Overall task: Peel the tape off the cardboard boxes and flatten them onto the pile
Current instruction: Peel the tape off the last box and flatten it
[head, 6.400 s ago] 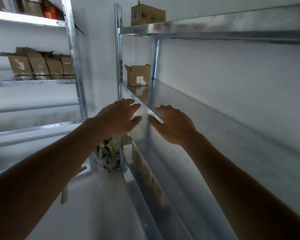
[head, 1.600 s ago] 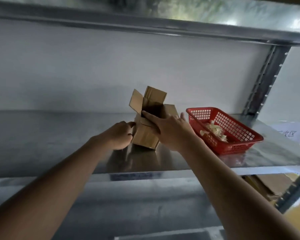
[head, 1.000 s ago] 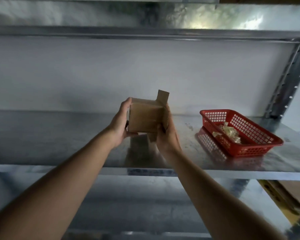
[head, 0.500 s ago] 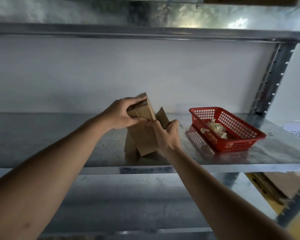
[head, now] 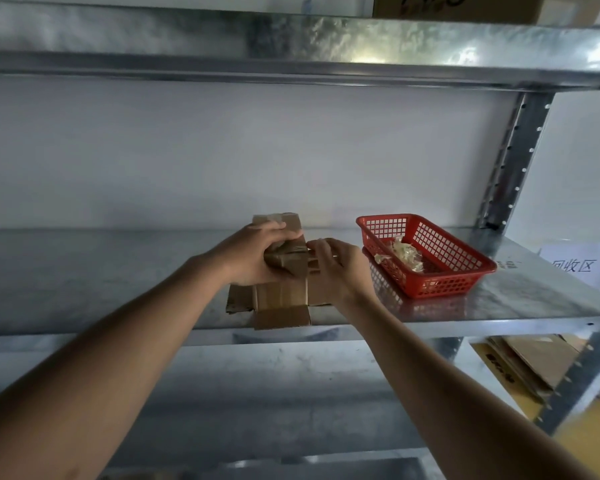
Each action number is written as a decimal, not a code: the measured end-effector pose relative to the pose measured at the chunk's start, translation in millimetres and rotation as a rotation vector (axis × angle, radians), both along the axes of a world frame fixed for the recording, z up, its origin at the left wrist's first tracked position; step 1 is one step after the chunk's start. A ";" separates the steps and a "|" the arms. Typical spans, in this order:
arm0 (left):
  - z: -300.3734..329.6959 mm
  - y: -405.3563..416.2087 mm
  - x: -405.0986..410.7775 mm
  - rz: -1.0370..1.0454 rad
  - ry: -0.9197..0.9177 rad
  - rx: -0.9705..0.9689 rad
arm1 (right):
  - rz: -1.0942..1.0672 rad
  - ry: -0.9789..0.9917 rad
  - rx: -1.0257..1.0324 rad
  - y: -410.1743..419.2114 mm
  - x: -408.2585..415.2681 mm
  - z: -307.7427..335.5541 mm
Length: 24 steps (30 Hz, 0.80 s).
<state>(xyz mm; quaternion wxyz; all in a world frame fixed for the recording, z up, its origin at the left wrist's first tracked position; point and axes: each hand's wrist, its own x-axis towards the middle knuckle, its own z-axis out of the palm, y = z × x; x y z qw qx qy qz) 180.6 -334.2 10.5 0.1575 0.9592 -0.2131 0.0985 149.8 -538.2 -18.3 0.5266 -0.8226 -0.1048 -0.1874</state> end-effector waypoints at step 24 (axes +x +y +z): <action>1.1 -4.3 -5.9 0.058 0.079 0.052 | 0.048 -0.737 -0.685 -25.3 -3.3 19.6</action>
